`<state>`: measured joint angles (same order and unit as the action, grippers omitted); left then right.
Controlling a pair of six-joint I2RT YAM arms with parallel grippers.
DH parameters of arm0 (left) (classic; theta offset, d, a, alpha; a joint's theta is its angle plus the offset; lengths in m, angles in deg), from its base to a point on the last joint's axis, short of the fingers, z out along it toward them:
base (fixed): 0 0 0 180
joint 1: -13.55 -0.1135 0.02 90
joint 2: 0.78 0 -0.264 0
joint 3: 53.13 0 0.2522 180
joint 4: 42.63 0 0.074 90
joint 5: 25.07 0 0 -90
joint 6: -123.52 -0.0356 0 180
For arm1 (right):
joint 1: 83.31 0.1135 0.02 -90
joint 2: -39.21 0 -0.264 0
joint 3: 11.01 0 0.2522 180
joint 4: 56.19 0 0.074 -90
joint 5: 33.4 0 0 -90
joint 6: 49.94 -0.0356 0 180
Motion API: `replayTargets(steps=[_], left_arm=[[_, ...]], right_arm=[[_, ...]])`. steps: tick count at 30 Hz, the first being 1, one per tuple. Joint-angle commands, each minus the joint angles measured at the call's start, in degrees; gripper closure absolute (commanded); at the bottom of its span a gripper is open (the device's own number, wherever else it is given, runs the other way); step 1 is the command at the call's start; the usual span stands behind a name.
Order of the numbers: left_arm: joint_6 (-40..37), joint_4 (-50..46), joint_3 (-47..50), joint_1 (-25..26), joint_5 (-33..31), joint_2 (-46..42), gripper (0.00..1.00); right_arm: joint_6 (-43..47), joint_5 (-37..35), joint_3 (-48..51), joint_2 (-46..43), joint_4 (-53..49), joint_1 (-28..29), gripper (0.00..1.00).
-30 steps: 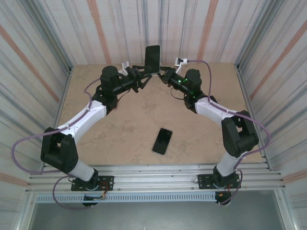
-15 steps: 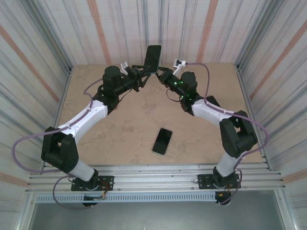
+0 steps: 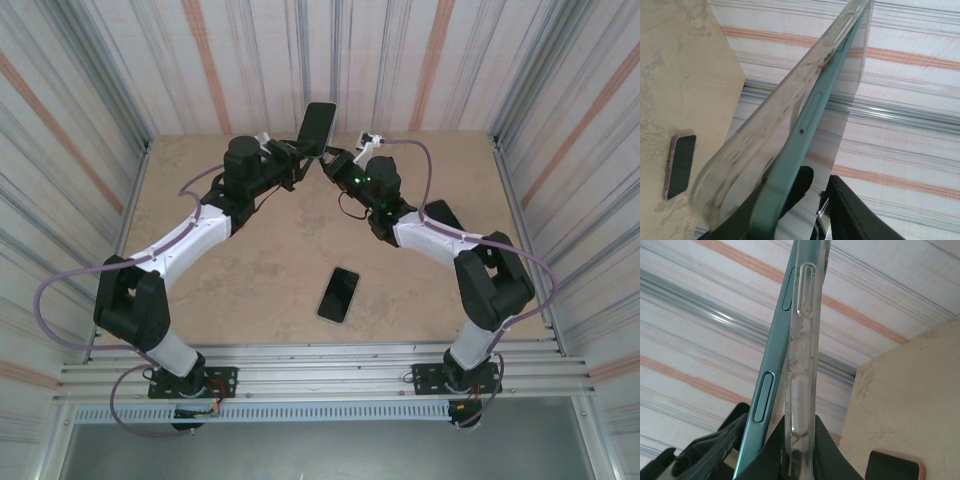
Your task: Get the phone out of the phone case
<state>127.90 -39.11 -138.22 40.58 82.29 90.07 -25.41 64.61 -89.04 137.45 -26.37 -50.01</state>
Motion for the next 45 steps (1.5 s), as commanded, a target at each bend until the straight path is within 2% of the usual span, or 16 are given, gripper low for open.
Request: replayTargets(steps=[1, 6, 8, 12, 23, 30, 37, 45], left_arm=[[-0.3, 2.4, -2.7, 0.0, -2.3, 0.5, 0.7], [-1.0, 0.9, -2.5, -0.1, -2.7, -1.1, 0.8], [-1.2, 1.5, -2.1, -0.1, -2.7, -1.7, 0.87], [-1.8, 1.4, -3.3, -0.4, -1.8, -2.2, 0.93], [-3.4, -0.5, 0.9, -2.6, -2.5, -7.1, 0.92], [-5.8, -1.4, 7.3, -4.9, -1.7, -10.5, 0.91], [-8.1, 5.7, 19.9, -8.2, -4.3, -11.4, 0.9], [-12.0, 13.9, 29.2, -9.7, -8.7, -8.5, 0.91]], right_arm=[[0.5, 1.7, -0.5, -2.1, 2.1, 1.7, 0.99], [-0.6, -0.7, 0.5, -2.1, 0.0, 1.3, 0.99], [-0.9, -2.0, 0.6, -2.1, -1.3, 1.3, 0.99], [-1.1, -3.1, 0.1, -1.3, -3.4, 1.2, 0.99], [-0.7, -6.6, 0.5, -1.2, -10.9, -0.2, 0.99], [-0.7, -6.4, 1.0, -0.7, -12.6, -1.0, 0.99], [-3.1, -3.4, 0.3, 1.3, -14.9, -0.7, 0.99], [-4.7, -2.0, 0.6, 3.5, -17.2, 1.0, 0.99]])
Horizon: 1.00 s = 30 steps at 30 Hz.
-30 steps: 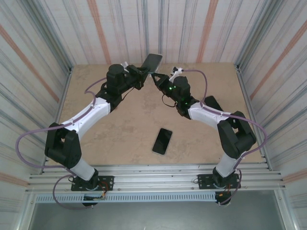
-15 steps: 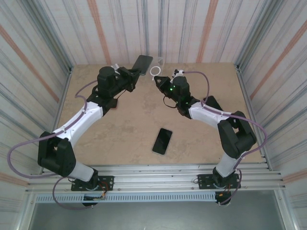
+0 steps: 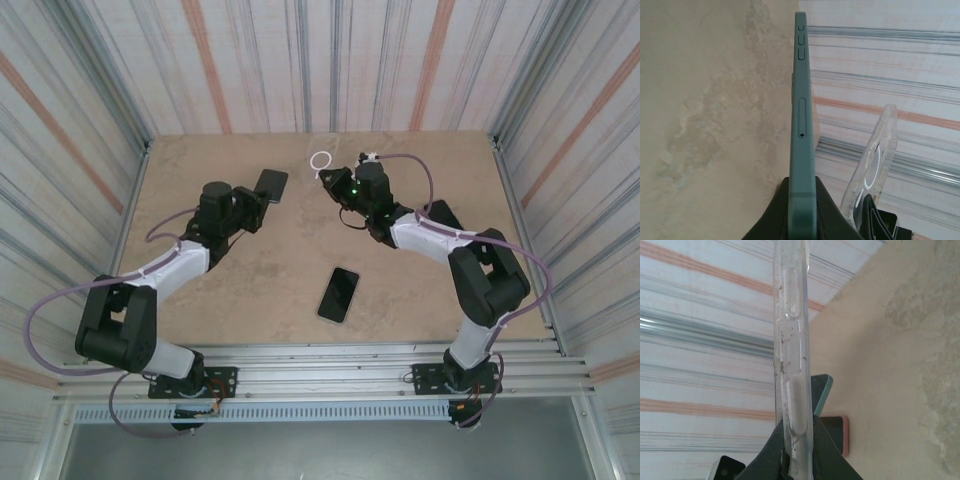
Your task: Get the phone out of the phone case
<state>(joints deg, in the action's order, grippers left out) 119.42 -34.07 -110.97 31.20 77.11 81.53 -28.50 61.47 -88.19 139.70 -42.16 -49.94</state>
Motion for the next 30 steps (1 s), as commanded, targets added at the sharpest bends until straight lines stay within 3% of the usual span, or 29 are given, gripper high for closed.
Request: replayTargets(steps=[1, 7, 30], left_arm=[[-3.9, 9.5, 3.0, -0.4, -4.6, 0.4, 0.92], [-4.7, 15.5, 7.0, -0.7, -9.2, 3.5, 0.92], [-2.0, 30.0, 8.6, -2.2, -7.7, 22.2, 0.86]], right_arm=[[-1.8, 1.2, -0.4, 1.4, -1.8, 1.2, 0.99], [-3.2, 1.6, -0.9, 4.0, -2.4, 3.1, 0.99], [-4.6, 2.6, -5.6, 11.9, -8.4, 6.3, 0.99]])
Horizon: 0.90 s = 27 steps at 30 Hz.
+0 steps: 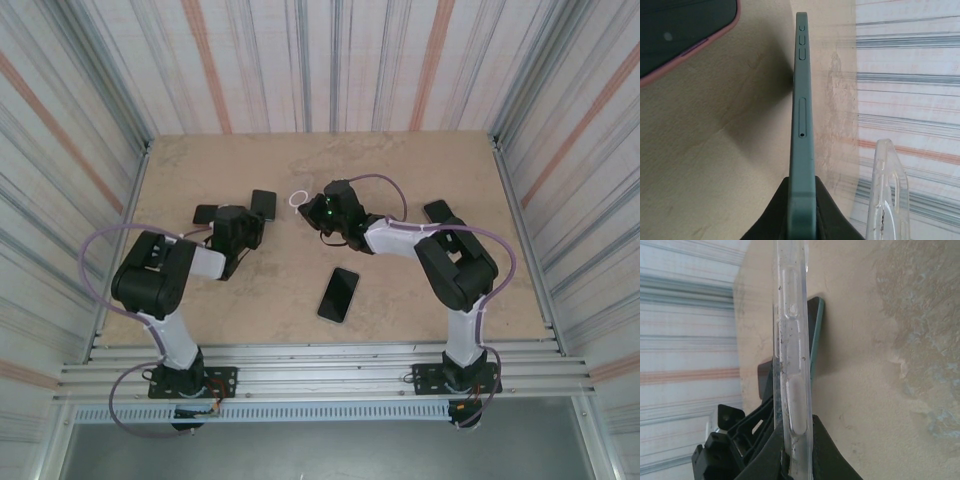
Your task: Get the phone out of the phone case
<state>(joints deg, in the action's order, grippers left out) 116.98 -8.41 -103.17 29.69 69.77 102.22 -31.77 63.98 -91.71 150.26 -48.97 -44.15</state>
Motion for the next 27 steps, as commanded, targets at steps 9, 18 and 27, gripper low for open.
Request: replayTargets(steps=[9, 18, 27], left_arm=[[0.7, 0.2, 1.9, -1.2, 0.7, 0.1, 0.64], [-0.4, -8.0, 2.9, -2.2, 2.3, -3.0, 0.4], [-2.5, -16.7, 2.5, -3.0, 3.3, -6.9, 0.26]], right_arm=[[0.1, 0.4, -4.0, 3.4, -3.6, 0.6, 0.99], [3.7, 0.2, -7.3, 6.6, -7.1, 1.0, 0.99], [7.1, 0.0, -10.4, 9.3, -9.6, 1.5, 0.99]])
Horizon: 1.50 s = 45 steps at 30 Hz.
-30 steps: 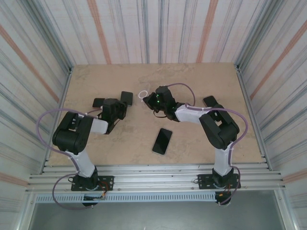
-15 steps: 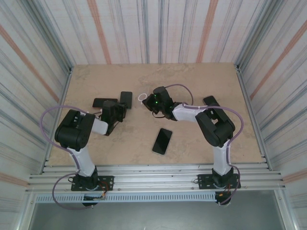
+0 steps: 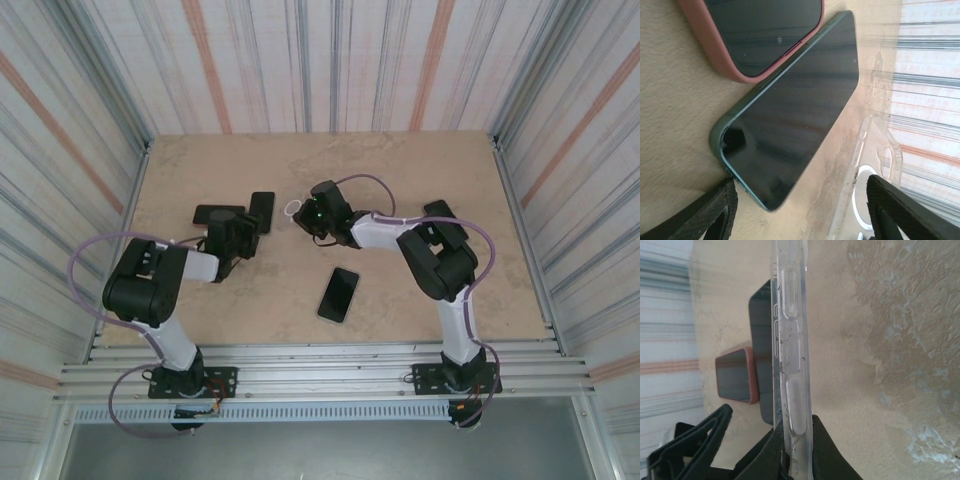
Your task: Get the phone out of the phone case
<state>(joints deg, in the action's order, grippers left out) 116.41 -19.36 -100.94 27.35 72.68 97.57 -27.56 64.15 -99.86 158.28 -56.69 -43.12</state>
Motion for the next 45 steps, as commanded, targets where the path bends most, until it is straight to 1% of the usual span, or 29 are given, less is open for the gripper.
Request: replayTargets(steps=[1, 9, 12, 19, 23, 24, 28, 34, 38, 43, 44, 45], left_arm=[[-2.2, -6.7, 0.2, -0.7, 0.8, -2.6, 0.25], [-2.5, -10.4, 1.1, -1.5, 2.5, -6.2, 0.22], [-4.3, -13.7, 0.5, -2.6, 4.7, -9.1, 0.22], [-13.5, -28.7, -3.8, -7.1, 8.9, -18.5, 0.21], [-16.9, -35.1, -6.7, -9.8, 11.2, -20.8, 0.21], [-17.6, -36.5, -7.4, -10.2, 11.5, -21.1, 0.21], [-20.3, -41.9, -10.9, -11.2, 11.7, -21.0, 0.2], [-20.7, -50.2, -16.6, -11.3, 10.3, -18.2, 0.17], [-20.6, -51.2, -18.8, -11.3, 9.3, -16.0, 0.16], [-19.8, -54.8, -22.5, -11.2, 5.1, -13.0, 0.13], [-19.6, -55.4, -23.4, -11.3, 4.5, -12.1, 0.13], [-19.0, -56.1, -24.2, -11.2, 4.1, -11.1, 0.13]], right_arm=[[3.0, -0.2, -2.5, 1.6, -2.1, 0.5, 0.99], [3.7, -0.2, -4.6, 3.7, -3.3, 0.8, 0.98], [3.7, -0.2, -5.8, 5.0, -3.6, 0.9, 0.98], [3.7, 0.9, -7.6, 7.4, -3.9, 1.0, 0.95], [4.4, 1.6, -9.0, 8.3, -4.7, 1.1, 0.91], [4.8, 1.8, -9.2, 8.3, -5.0, 1.2, 0.89], [6.7, 1.4, -9.9, 7.9, -7.4, 1.2, 0.76], [11.2, 0.2, -11.7, 6.7, -12.5, 1.3, 0.56], [14.2, -1.7, -12.5, 5.2, -15.9, 1.2, 0.44], [18.1, -3.4, -12.5, 2.6, -19.2, 0.7, 0.35], [18.8, -3.7, -12.6, 2.1, -19.7, 0.7, 0.32], [19.6, -3.7, -12.8, 1.6, -20.4, 0.4, 0.27]])
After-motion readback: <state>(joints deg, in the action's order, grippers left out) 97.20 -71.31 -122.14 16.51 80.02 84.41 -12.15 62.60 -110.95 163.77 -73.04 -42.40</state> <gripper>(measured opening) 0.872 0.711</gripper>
